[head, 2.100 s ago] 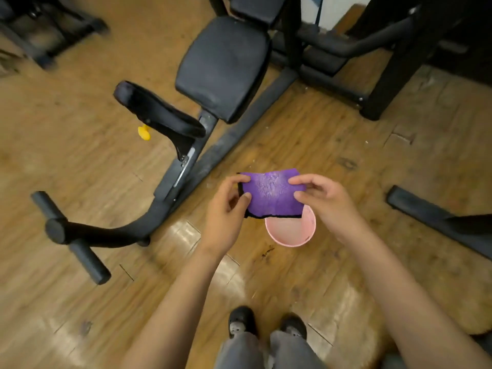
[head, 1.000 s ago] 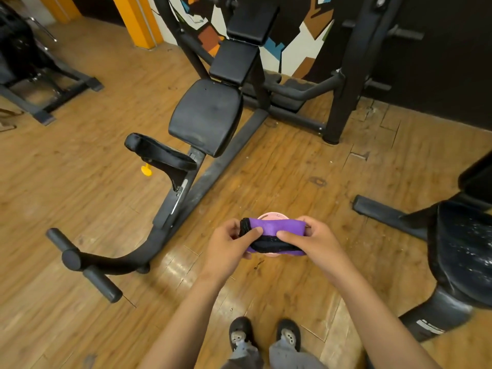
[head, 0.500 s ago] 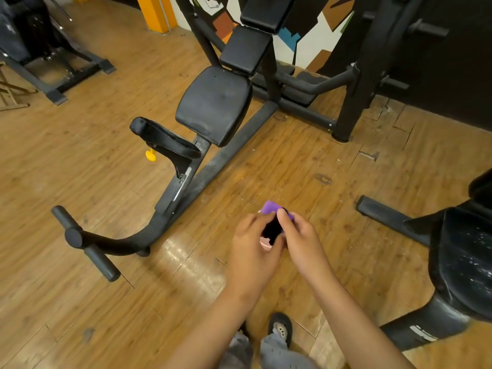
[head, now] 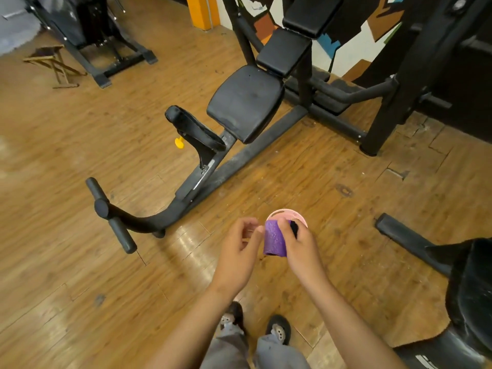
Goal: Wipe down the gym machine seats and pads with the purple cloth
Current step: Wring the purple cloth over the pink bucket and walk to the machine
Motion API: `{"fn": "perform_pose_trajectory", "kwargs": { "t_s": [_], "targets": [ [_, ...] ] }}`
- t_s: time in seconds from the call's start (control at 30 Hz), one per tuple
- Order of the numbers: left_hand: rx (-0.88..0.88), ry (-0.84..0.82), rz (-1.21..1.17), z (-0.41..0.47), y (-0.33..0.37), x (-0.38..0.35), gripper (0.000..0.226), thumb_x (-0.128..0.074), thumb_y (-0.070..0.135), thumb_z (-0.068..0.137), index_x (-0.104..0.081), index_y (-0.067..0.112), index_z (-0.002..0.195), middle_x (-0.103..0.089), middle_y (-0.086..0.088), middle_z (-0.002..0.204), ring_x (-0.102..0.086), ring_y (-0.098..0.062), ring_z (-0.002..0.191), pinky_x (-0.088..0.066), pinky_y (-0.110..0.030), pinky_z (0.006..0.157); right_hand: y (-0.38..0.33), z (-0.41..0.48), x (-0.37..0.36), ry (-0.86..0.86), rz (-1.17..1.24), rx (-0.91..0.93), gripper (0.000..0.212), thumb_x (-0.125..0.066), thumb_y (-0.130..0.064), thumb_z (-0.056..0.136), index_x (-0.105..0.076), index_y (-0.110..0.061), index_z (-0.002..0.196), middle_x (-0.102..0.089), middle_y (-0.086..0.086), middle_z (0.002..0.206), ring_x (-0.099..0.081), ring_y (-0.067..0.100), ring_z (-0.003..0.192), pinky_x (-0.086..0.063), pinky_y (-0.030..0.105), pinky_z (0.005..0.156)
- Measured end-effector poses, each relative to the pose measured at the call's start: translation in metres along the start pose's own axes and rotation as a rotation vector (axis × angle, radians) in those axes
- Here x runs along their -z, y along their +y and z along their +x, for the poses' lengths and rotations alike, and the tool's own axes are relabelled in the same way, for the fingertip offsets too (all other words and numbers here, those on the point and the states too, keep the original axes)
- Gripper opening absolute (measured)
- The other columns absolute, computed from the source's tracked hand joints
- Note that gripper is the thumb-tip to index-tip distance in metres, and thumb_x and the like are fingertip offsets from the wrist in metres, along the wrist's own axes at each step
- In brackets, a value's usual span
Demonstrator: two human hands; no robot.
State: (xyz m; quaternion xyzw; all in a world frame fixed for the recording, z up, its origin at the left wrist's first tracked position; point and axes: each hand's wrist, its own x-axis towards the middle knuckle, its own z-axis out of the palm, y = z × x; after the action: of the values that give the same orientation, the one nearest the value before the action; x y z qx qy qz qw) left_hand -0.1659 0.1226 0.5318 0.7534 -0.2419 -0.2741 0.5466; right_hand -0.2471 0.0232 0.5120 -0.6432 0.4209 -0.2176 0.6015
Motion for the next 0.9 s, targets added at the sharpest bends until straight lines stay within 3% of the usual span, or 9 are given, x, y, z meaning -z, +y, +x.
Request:
{"fn": "perform_pose_trajectory", "kwargs": {
  "t_s": [0.07,0.13,0.27,0.37,0.43,0.5,0.67,0.83,0.9],
  "targets": [
    [0.053,-0.019,-0.009,0.001,-0.010,0.016,0.008,-0.059,0.022,0.094,-0.064,0.019,0.100,-0.067,0.002,0.094,-0.062,-0.015,0.088,-0.048,-0.027,0.080,0.004,-0.002,-0.010,-0.103,-0.129,0.084,0.027,-0.056,-0.030,0.095,-0.061,-0.004,0.090,-0.065,0.013,0.087,-0.058,0.023,0.083,-0.044,0.032,0.077],
    [0.086,0.010,0.052,-0.003,-0.023,0.041,0.009,-0.059,0.023,0.094,-0.063,0.022,0.102,-0.067,0.003,0.096,-0.062,-0.015,0.092,-0.048,-0.029,0.083,0.010,-0.004,-0.020,-0.165,-0.276,0.123,0.023,-0.059,-0.035,0.093,-0.057,-0.015,0.082,-0.060,0.000,0.074,-0.054,0.015,0.070,-0.043,0.031,0.070],
    [0.141,0.062,0.331,-0.026,-0.061,0.114,0.012,-0.056,0.029,0.096,-0.058,0.029,0.107,-0.062,0.017,0.100,-0.056,0.005,0.092,-0.047,-0.019,0.077,0.020,-0.011,-0.051,-0.272,-0.553,0.117,0.037,-0.060,-0.046,0.090,-0.038,-0.027,0.066,-0.045,-0.008,0.057,-0.041,0.008,0.052,-0.032,0.023,0.052],
    [0.223,0.124,0.412,-0.053,-0.094,0.175,0.011,-0.054,0.030,0.096,-0.057,0.030,0.107,-0.061,0.018,0.100,-0.056,0.005,0.093,-0.046,-0.020,0.076,0.028,-0.017,-0.091,-0.387,-0.691,0.114,0.038,-0.059,-0.048,0.090,-0.037,-0.027,0.067,-0.046,-0.009,0.058,-0.043,0.013,0.057,-0.033,0.024,0.053],
    [0.268,0.178,0.428,-0.071,-0.118,0.213,0.009,-0.056,0.027,0.095,-0.058,0.028,0.103,-0.064,0.014,0.101,-0.060,-0.004,0.095,-0.047,-0.027,0.077,0.029,-0.023,-0.125,-0.461,-0.796,0.112,0.042,-0.058,-0.049,0.090,-0.035,-0.025,0.065,-0.043,-0.008,0.058,-0.041,0.019,0.058,-0.032,0.033,0.055],
    [0.312,0.224,0.448,-0.096,-0.145,0.257,0.010,-0.055,0.026,0.095,-0.058,0.024,0.105,-0.064,0.009,0.104,-0.062,-0.012,0.095,-0.049,-0.032,0.077,0.029,-0.033,-0.172,-0.540,-0.879,0.123,0.042,-0.058,-0.050,0.090,-0.035,-0.024,0.065,-0.044,-0.007,0.058,-0.042,0.016,0.056,-0.031,0.033,0.053],
    [0.398,0.223,0.586,-0.147,-0.195,0.345,0.027,-0.049,0.031,0.099,-0.054,0.022,0.124,-0.060,0.007,0.125,-0.060,-0.016,0.102,-0.039,-0.025,0.073,0.027,-0.051,-0.273,-0.687,-0.994,0.097,0.042,-0.057,-0.051,0.089,-0.039,-0.020,0.067,-0.049,-0.004,0.062,-0.045,0.013,0.056,-0.029,0.028,0.051],
    [0.487,0.303,0.632,-0.183,-0.228,0.446,0.030,-0.050,0.031,0.098,-0.053,0.021,0.126,-0.059,0.004,0.129,-0.055,-0.017,0.120,-0.045,-0.029,0.092,0.006,-0.066,-0.386,-0.806,-1.004,0.177,0.029,-0.066,-0.044,0.086,-0.050,-0.022,0.076,-0.056,-0.005,0.072,-0.050,0.008,0.063,-0.034,0.024,0.052],
    [0.521,0.356,0.630,-0.188,-0.235,0.476,0.030,-0.050,0.032,0.098,-0.053,0.022,0.126,-0.059,0.004,0.128,-0.054,-0.017,0.120,-0.046,-0.031,0.092,-0.004,-0.067,-0.421,-0.833,-0.997,0.201,0.025,-0.068,-0.041,0.085,-0.052,-0.022,0.081,-0.058,-0.005,0.074,-0.053,0.008,0.066,-0.034,0.025,0.051]
  ]
}}
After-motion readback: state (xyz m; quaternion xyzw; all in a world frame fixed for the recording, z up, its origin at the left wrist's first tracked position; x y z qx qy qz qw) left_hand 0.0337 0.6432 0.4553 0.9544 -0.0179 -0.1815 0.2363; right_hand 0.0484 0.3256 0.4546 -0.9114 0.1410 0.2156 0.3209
